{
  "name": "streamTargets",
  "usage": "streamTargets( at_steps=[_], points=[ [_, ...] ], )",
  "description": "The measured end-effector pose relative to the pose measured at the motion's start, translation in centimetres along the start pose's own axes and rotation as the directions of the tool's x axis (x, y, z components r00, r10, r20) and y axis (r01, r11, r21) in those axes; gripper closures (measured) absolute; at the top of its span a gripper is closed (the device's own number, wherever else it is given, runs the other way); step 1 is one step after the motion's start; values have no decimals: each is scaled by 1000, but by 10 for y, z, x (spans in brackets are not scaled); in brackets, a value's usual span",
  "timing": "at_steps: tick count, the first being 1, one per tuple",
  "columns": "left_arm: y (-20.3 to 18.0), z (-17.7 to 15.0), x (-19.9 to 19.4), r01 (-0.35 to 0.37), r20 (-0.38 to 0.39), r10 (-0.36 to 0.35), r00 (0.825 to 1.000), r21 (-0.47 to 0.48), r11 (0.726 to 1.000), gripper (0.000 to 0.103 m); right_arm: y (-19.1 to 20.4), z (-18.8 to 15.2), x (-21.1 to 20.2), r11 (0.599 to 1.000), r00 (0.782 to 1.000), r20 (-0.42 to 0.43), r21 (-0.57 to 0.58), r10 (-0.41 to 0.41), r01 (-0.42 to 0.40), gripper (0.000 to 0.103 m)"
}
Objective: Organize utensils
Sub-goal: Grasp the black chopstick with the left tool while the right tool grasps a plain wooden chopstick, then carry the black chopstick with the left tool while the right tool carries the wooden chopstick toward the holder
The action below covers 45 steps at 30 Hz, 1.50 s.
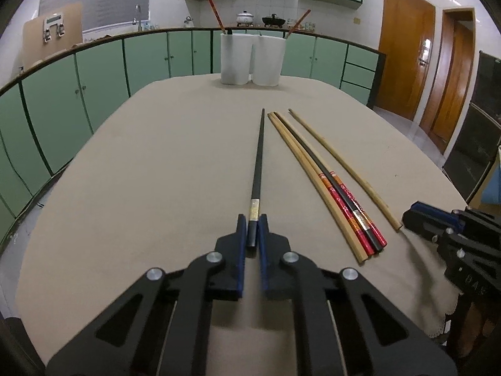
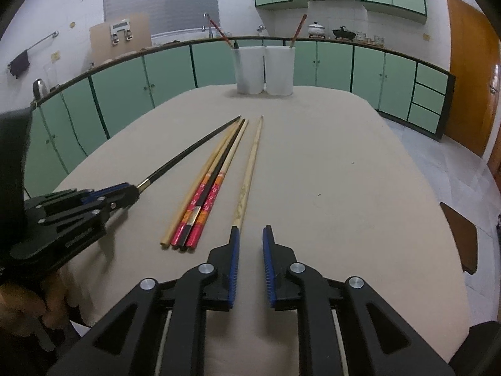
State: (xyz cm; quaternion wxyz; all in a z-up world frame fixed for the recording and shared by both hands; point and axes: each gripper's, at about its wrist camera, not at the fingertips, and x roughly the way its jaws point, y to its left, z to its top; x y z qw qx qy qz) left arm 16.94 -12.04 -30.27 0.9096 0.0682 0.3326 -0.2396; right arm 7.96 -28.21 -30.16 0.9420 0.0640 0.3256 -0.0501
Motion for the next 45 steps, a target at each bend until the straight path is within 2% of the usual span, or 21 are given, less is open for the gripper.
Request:
streamTargets(
  at_steps=[2, 6, 10, 14, 15, 16, 17, 26, 33, 40, 45],
  points=[
    [1, 0, -6, -19, 19, 20, 1000, -9, 1000, 96, -2, 2, -3, 1000, 1000, 14, 16, 0, 0, 86],
    [0, -3, -8, -52, 10, 52, 999, -5, 999, 97, 5, -2, 3, 1000, 1000, -10, 2, 29, -29, 84],
    [1, -5, -9, -67, 10, 67, 998, -7, 998, 93, 10, -4, 9, 999, 999, -23, -13, 33, -33, 80],
    [6, -7, -4, -53, -13, 52, 999, -28, 998, 91, 9, -2, 13, 1000, 1000, -19, -9, 18, -19, 80],
    [6, -7, -4, -45, -14, 45, 999, -27, 999, 91, 9, -1, 14, 1000, 1000, -20, -11, 16, -16, 83],
    [5, -6, -4, -36, -17, 36, 999, -26, 999, 96, 9, -1, 14, 1000, 1000, -21, -11, 14, -14, 92],
    [5, -5, -5, -22, -17, 22, 1000, -30, 999, 97, 9, 0, 13, 1000, 1000, -23, -10, 16, -16, 95],
    [-2, 2, -30, -7, 3, 7, 1000, -52, 999, 97, 1, 11, -1, 999, 1000, 1, 37, 9, -9, 96],
    [-6, 17, -63, -6, 35, 8, 999, -63, 998, 97, 3, 33, -35, 998, 998, 61, 50, 25, -28, 96],
    [-9, 53, -97, 14, 116, -8, 993, -53, 999, 97, 2, 73, -71, 998, 991, 124, 34, 42, -46, 96],
    [-9, 82, -108, 38, 137, -32, 990, -44, 998, 97, -1, 107, -82, 998, 992, 107, 21, 64, -67, 96]
  ],
)
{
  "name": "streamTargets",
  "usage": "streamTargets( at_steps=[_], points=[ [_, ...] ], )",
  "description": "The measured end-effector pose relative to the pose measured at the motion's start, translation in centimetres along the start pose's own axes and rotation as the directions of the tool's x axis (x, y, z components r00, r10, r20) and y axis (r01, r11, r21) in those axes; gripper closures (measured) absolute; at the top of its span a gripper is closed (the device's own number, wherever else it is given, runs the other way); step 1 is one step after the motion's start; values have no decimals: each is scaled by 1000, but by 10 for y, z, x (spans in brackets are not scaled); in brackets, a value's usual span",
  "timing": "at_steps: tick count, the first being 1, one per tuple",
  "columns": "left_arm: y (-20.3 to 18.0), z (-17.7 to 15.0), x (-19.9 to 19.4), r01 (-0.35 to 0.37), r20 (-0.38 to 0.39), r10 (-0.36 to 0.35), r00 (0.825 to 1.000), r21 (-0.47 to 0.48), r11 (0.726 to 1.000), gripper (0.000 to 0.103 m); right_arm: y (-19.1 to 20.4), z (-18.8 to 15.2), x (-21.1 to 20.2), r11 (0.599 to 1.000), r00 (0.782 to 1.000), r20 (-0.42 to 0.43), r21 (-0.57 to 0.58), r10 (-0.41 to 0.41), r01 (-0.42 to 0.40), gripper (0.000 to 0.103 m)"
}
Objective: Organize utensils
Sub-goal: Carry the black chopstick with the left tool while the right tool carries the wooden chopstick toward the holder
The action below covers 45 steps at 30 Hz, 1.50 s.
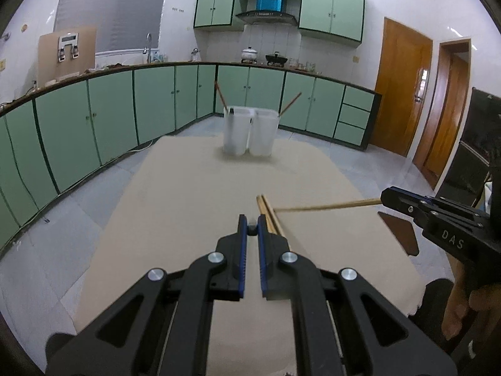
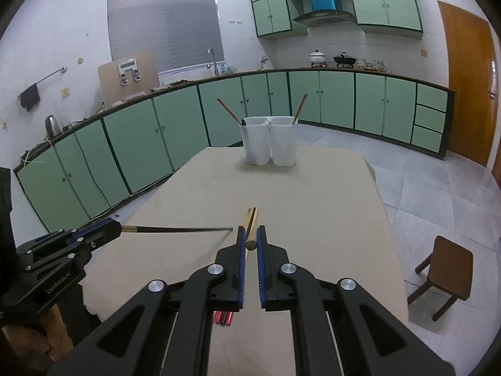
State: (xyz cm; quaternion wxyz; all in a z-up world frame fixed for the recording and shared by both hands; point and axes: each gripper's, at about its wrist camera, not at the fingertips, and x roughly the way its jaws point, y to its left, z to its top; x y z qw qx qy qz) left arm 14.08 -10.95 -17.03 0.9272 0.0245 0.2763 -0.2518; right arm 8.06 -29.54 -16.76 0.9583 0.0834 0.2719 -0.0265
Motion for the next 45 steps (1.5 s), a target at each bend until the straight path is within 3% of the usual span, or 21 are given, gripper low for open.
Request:
streamTargets(
  at_steps=[12, 25, 45],
  points=[
    [6, 71, 8, 75, -44, -74, 996, 39, 996, 97, -10, 81, 11, 995, 992, -121, -86, 37, -48, 96],
    [15, 132, 20, 128, -80, -121, 989, 81, 989, 97, -13, 142, 23, 986, 968, -246, -144, 48, -86, 96],
    [20, 235, 20, 88, 52, -93, 994, 84, 993, 97, -16, 238, 9, 982, 980, -197, -178, 33, -69, 96]
  ],
)
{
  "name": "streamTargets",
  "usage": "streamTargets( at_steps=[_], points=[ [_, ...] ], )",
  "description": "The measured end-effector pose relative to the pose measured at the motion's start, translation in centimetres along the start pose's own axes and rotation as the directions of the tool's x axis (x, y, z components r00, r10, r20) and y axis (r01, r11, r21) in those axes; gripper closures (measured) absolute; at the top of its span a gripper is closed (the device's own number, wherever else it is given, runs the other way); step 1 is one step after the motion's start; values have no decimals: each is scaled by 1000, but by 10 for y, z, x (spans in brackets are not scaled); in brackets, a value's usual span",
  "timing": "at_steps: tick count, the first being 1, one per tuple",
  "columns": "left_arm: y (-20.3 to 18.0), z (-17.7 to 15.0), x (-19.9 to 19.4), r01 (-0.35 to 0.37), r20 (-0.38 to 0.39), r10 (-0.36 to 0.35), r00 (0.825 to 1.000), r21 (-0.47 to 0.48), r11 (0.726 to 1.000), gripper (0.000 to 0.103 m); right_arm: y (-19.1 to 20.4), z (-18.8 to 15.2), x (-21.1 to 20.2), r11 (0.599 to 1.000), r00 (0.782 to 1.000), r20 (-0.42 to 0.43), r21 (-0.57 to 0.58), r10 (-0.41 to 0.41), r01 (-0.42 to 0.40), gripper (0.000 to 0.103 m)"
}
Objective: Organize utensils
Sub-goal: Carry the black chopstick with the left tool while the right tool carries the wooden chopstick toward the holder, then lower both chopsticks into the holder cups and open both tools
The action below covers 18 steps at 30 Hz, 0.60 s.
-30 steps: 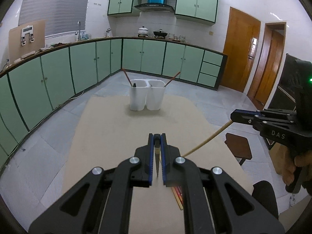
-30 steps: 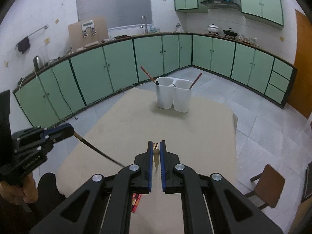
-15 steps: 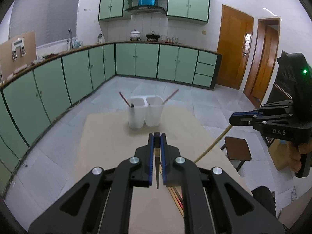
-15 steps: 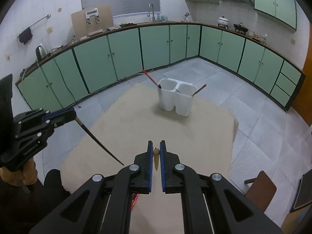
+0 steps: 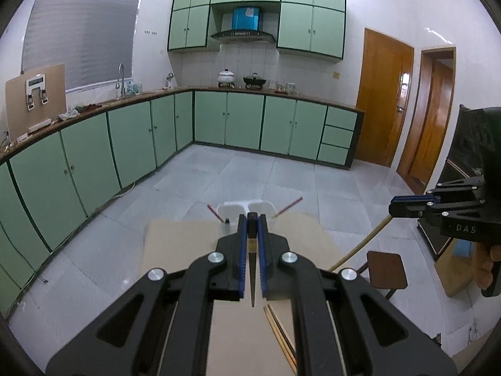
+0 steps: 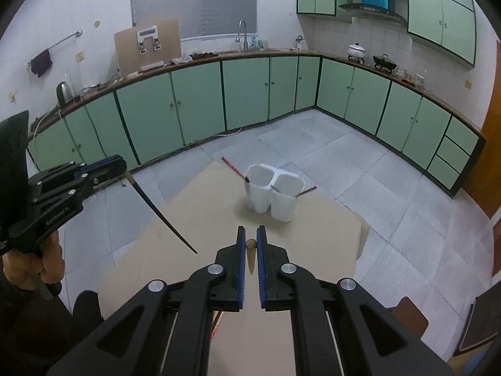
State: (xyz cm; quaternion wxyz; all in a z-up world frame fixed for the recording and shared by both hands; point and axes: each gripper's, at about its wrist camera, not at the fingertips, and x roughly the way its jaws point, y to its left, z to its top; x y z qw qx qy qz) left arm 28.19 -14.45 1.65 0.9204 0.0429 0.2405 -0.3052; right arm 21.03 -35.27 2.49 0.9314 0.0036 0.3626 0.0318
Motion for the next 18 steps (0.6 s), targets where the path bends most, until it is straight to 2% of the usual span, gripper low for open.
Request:
streamTargets(
  at_steps=[9, 18],
  points=[
    [-4, 35, 14, -15, 81, 14, 997, 17, 1000, 97, -19, 37, 6, 999, 999, 23, 23, -26, 25, 96],
    [-8, 69, 48, -36, 169, 34, 985, 6, 999, 97, -41, 78, 29, 997, 996, 67, 52, -65, 61, 96]
  ],
)
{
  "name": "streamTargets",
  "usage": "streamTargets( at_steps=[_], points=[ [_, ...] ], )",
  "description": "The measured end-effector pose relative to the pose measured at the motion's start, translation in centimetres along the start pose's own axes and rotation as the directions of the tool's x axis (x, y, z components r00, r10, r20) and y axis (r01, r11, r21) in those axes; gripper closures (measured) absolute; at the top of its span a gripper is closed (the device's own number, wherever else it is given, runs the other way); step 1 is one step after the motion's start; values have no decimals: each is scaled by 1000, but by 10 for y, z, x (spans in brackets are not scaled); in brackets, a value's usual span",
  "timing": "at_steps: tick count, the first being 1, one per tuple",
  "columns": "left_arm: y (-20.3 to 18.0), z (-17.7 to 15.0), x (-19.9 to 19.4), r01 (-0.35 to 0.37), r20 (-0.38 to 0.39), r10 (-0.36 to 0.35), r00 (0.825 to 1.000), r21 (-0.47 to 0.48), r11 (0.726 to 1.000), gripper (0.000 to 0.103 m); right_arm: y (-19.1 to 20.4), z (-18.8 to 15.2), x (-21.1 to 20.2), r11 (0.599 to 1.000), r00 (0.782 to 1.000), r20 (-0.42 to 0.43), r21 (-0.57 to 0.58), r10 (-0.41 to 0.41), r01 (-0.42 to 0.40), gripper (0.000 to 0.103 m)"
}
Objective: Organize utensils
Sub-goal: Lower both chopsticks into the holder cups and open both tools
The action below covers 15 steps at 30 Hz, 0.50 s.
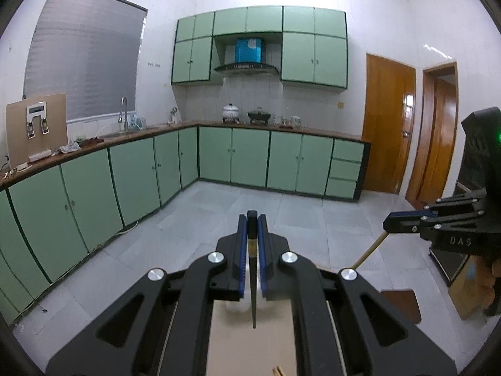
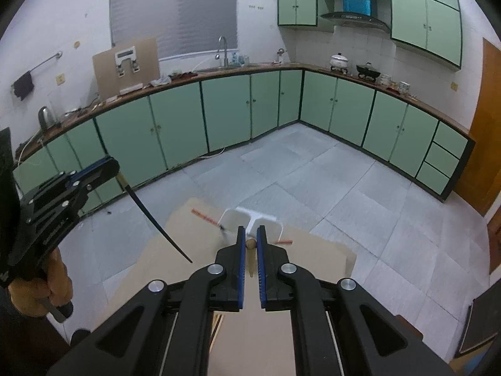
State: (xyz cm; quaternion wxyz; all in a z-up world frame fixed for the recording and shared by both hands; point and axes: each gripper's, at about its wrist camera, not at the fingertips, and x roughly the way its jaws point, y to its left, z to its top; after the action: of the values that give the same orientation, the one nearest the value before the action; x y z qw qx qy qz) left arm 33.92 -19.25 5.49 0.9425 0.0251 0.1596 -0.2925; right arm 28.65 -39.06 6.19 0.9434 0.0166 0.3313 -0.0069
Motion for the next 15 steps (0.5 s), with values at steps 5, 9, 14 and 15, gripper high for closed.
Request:
streamTargets(
  at_steps=[5, 9, 14, 15],
  points=[
    [0, 14, 32, -21, 41, 22, 999, -21, 1000, 97, -11, 23, 25, 999, 1000, 21, 29, -14, 13, 96],
    [0, 20, 60, -36, 68, 38, 997, -30, 999, 97, -21, 35, 49, 999, 999, 24, 49, -22, 21, 96],
    [1, 16, 105, -52, 73, 55, 996, -34, 998, 97, -36, 41, 84, 996, 999, 11, 78, -33, 32, 96],
    [2, 15, 111, -55, 73, 57, 996, -32, 998, 97, -39, 42, 91, 996, 999, 6, 83, -35, 34, 96]
  ],
)
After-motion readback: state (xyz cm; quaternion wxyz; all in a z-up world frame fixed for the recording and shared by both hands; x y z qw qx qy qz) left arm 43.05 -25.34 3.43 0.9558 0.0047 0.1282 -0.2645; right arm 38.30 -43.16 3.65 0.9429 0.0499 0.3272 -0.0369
